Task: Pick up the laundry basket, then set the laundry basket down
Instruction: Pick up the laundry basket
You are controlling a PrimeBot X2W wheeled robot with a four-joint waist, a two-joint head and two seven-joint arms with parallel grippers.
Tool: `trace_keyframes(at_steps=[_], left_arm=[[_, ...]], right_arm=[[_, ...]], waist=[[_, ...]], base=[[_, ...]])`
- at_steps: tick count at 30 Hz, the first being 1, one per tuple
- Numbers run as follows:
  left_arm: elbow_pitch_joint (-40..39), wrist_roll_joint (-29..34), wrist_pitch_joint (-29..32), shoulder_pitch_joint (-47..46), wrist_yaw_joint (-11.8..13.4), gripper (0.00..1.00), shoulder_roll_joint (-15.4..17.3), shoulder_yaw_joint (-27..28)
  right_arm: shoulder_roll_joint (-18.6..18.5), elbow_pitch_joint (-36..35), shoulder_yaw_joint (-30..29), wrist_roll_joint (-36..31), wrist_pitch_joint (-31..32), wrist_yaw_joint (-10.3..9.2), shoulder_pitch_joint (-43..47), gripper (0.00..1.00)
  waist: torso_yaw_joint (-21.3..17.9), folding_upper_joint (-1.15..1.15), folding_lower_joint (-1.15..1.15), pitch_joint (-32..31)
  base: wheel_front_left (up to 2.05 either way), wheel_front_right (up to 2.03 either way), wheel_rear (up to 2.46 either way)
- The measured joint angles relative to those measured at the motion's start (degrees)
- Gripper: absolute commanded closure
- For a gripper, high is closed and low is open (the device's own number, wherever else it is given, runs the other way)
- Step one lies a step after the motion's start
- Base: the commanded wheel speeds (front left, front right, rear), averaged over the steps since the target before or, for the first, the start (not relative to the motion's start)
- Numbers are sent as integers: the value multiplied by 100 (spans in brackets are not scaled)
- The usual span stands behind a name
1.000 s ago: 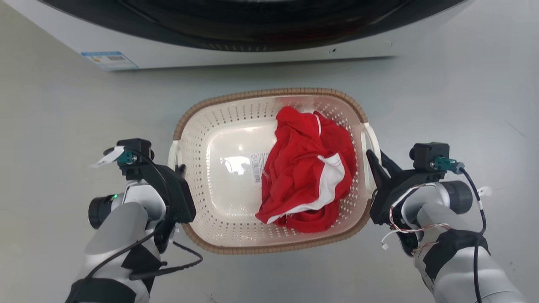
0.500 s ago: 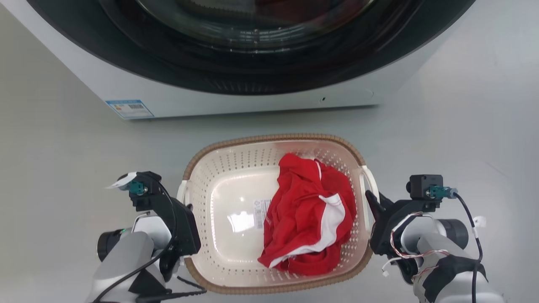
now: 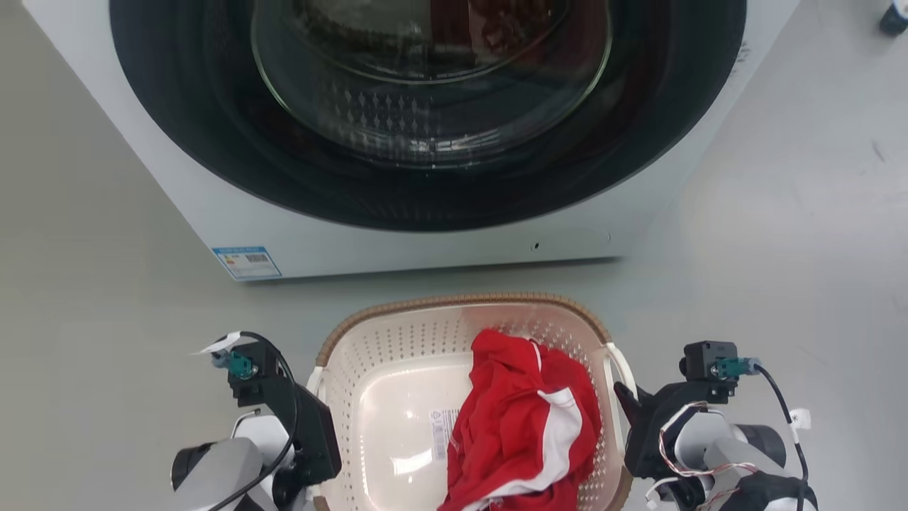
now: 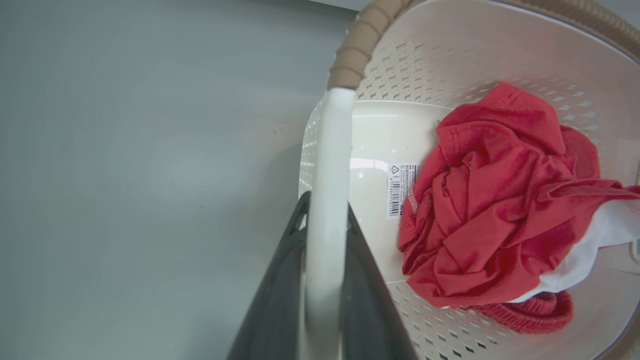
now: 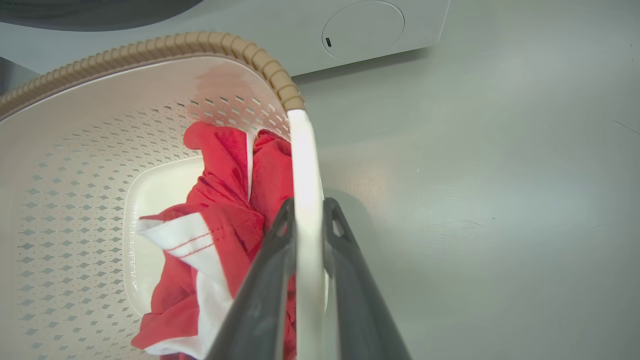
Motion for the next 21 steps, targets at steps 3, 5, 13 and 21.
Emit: trace_keyframes(at_steps=[3, 5, 13, 21], left_arm=[[4, -36, 93, 112, 0, 100, -3, 5], [8, -74, 130, 199, 0, 100, -7, 11], [25, -193, 355, 511, 0, 100, -7, 31], [45, -214, 573, 787, 9, 100, -7, 32]], right_arm=[[4, 9, 18, 44, 101, 1, 104, 100], [7, 13, 32, 98, 159, 1, 184, 100], [18, 14, 144, 293, 402, 1, 514, 100], [19, -20, 286, 434, 633, 1, 795, 100]], waist=[[2, 0, 0, -210], [3, 0, 0, -351], [2, 0, 0, -900], [15, -1, 0, -1440]], base=[[0, 0, 0], [0, 0, 0], [0, 0, 0], [0, 0, 0]])
